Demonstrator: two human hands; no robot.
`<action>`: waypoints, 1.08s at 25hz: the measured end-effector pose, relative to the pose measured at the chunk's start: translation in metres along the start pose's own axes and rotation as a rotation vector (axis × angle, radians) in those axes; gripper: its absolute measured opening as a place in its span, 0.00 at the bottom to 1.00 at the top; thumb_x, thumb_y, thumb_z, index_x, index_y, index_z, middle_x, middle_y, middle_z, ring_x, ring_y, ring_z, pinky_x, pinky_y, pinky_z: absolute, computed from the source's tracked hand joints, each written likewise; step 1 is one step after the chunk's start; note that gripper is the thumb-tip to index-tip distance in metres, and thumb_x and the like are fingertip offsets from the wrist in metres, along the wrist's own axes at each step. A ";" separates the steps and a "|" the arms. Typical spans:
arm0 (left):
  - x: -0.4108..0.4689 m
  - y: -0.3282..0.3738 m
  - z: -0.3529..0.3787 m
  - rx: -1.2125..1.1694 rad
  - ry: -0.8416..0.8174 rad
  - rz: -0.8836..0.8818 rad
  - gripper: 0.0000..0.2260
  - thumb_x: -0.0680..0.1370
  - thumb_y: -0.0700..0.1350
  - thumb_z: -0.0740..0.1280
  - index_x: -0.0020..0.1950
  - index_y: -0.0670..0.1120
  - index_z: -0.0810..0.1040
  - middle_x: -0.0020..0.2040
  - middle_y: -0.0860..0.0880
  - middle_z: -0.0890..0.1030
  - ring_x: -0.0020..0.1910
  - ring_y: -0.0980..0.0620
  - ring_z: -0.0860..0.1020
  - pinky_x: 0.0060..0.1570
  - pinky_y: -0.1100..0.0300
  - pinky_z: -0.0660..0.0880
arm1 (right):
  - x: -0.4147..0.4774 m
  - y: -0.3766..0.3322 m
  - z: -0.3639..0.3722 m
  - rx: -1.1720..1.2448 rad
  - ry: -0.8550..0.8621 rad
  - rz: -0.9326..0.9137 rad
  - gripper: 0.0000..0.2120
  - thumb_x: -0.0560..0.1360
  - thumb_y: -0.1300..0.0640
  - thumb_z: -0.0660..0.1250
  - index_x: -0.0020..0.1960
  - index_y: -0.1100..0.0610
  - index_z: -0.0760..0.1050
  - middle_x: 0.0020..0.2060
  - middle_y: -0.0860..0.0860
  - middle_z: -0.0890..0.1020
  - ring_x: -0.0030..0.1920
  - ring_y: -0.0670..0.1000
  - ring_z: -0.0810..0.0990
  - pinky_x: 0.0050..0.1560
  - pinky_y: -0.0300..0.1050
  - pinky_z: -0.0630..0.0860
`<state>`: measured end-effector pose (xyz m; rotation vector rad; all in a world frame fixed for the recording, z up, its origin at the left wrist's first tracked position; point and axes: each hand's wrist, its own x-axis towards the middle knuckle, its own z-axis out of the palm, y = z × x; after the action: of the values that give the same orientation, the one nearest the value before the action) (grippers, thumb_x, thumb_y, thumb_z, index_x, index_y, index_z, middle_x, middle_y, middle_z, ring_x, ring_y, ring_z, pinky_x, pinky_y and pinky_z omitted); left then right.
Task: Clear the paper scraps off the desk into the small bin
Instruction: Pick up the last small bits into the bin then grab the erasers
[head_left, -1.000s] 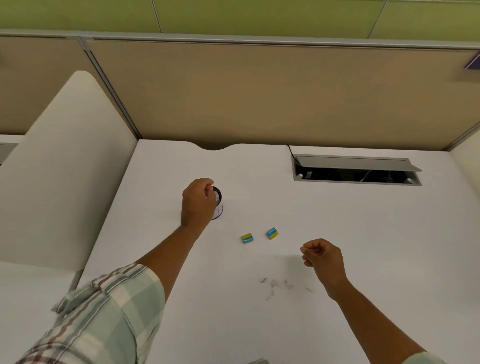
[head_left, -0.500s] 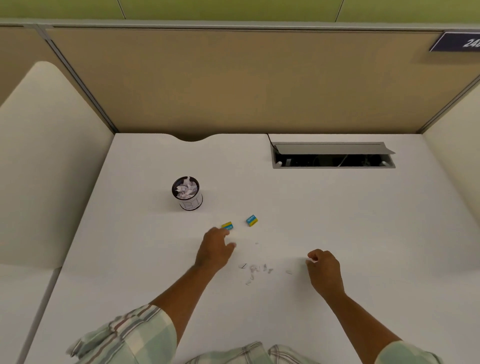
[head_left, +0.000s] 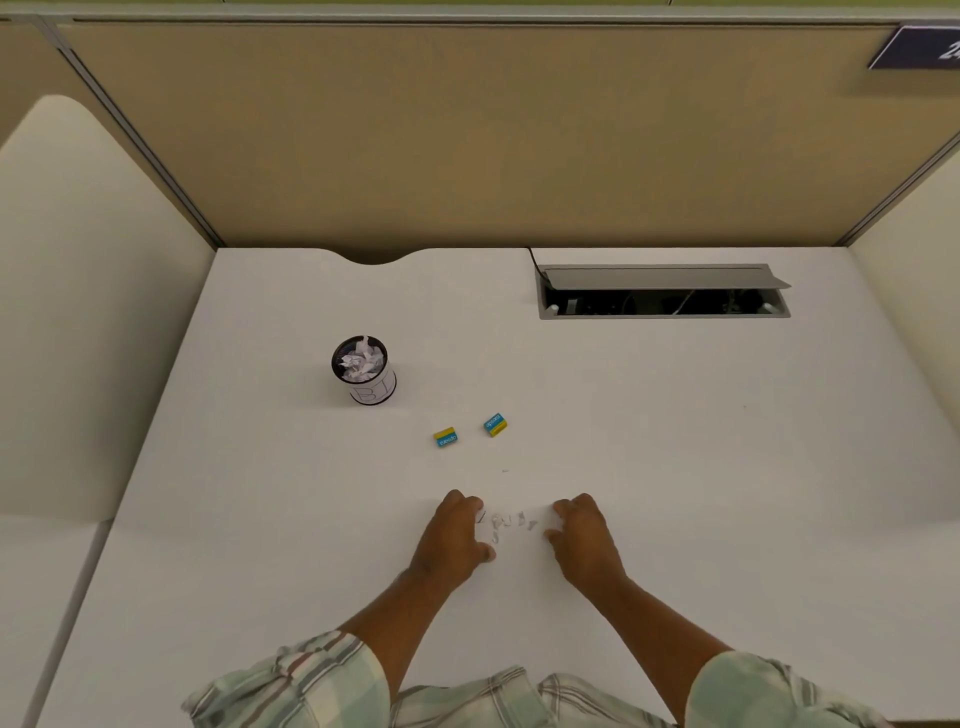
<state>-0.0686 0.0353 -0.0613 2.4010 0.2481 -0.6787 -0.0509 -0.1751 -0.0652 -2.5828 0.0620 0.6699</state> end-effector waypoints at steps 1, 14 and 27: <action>-0.001 0.001 0.002 0.000 -0.005 0.006 0.29 0.69 0.49 0.80 0.66 0.46 0.75 0.60 0.49 0.74 0.58 0.50 0.78 0.52 0.65 0.72 | 0.002 -0.006 0.004 0.017 -0.016 -0.021 0.17 0.79 0.55 0.68 0.66 0.58 0.75 0.59 0.55 0.74 0.57 0.54 0.79 0.59 0.41 0.76; 0.005 0.003 0.011 -0.027 -0.044 0.064 0.24 0.76 0.48 0.74 0.71 0.47 0.75 0.65 0.48 0.77 0.64 0.49 0.77 0.66 0.59 0.73 | 0.011 -0.040 0.016 -0.044 -0.079 -0.199 0.12 0.79 0.56 0.69 0.62 0.54 0.79 0.55 0.53 0.75 0.51 0.50 0.79 0.53 0.38 0.76; 0.010 0.006 0.026 0.069 0.069 0.106 0.11 0.84 0.49 0.63 0.60 0.47 0.82 0.55 0.47 0.81 0.53 0.51 0.79 0.50 0.68 0.68 | 0.013 -0.048 0.012 -0.178 -0.124 -0.151 0.11 0.80 0.60 0.62 0.47 0.59 0.83 0.44 0.54 0.84 0.44 0.52 0.82 0.43 0.42 0.76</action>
<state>-0.0685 0.0143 -0.0812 2.4865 0.1265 -0.5647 -0.0376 -0.1268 -0.0596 -2.6739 -0.2401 0.8087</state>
